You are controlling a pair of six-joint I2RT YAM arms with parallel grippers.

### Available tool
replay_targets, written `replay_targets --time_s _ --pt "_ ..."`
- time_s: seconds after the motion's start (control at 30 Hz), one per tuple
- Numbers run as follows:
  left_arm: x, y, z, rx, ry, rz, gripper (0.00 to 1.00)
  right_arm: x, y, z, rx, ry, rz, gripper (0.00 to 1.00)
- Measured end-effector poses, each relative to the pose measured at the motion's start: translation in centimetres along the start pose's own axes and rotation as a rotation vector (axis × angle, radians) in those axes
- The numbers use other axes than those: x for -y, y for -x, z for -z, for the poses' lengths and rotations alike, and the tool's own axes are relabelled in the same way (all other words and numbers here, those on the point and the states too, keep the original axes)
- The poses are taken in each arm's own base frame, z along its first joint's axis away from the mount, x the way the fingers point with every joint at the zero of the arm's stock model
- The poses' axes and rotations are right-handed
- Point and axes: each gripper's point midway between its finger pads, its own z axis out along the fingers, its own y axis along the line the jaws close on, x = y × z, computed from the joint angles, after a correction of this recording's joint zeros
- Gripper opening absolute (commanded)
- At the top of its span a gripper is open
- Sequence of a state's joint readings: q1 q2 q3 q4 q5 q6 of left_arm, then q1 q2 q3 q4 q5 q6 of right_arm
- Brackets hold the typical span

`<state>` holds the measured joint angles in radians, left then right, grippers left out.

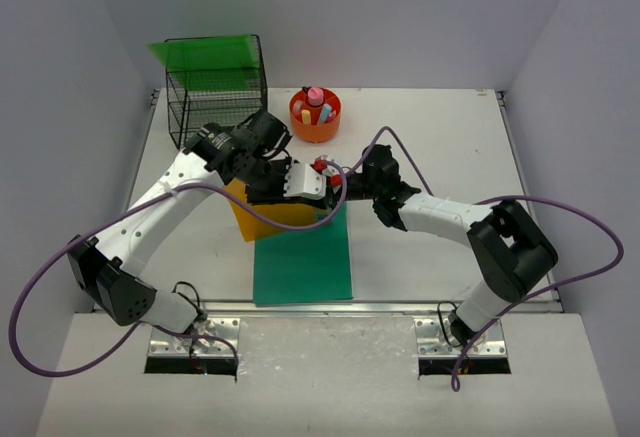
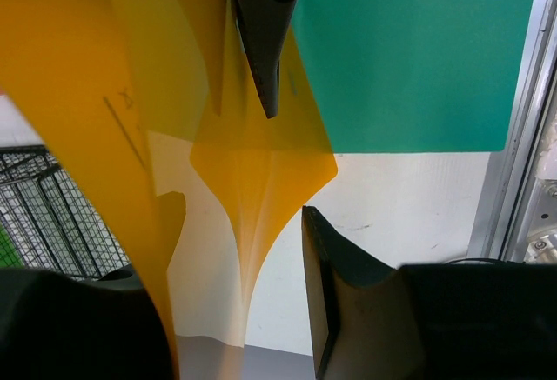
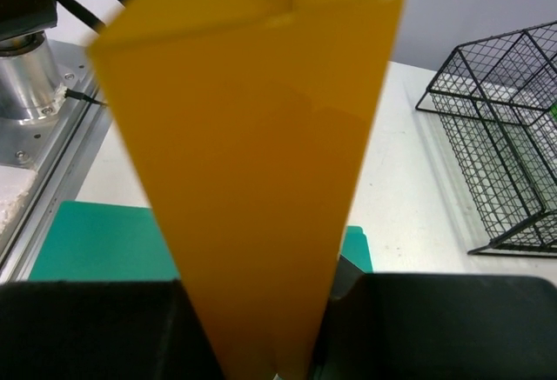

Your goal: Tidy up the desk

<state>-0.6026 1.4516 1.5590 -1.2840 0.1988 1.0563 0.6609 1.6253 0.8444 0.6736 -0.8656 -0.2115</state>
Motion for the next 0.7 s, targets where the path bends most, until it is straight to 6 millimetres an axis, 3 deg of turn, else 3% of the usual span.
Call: replay_targets --time_s 0.1,0.13,0.27,0.4,0.47,0.63,0.7 --pt "-0.1 -0.1 0.0 -0.015 0.021 -0.006 0.23 0.0 0.0 0.0 -0.001 0.002 0.014 0.00" --pt "-0.1 -0.1 0.0 -0.019 0.028 -0.009 0.34 0.0 0.0 0.0 0.001 0.005 0.020 0.00" --pt "0.1 -0.5 0.0 -0.055 0.062 -0.019 0.54 -0.1 0.1 0.0 0.004 0.016 0.040 0.00" --pt "0.8 -1.3 0.1 -0.102 0.071 -0.022 0.71 -0.4 0.1 0.0 0.008 0.033 0.059 0.00" --pt "0.9 -1.5 0.3 -0.113 0.079 -0.022 0.72 -0.4 0.0 0.0 0.006 0.037 0.061 0.00" --pt "0.9 -1.5 0.7 -0.123 0.077 -0.010 0.39 -0.4 -0.2 0.1 0.000 0.035 0.056 0.00" --pt "1.1 -1.5 0.6 -0.128 0.069 -0.002 0.05 -0.4 -0.2 0.1 -0.003 0.036 0.055 0.00"
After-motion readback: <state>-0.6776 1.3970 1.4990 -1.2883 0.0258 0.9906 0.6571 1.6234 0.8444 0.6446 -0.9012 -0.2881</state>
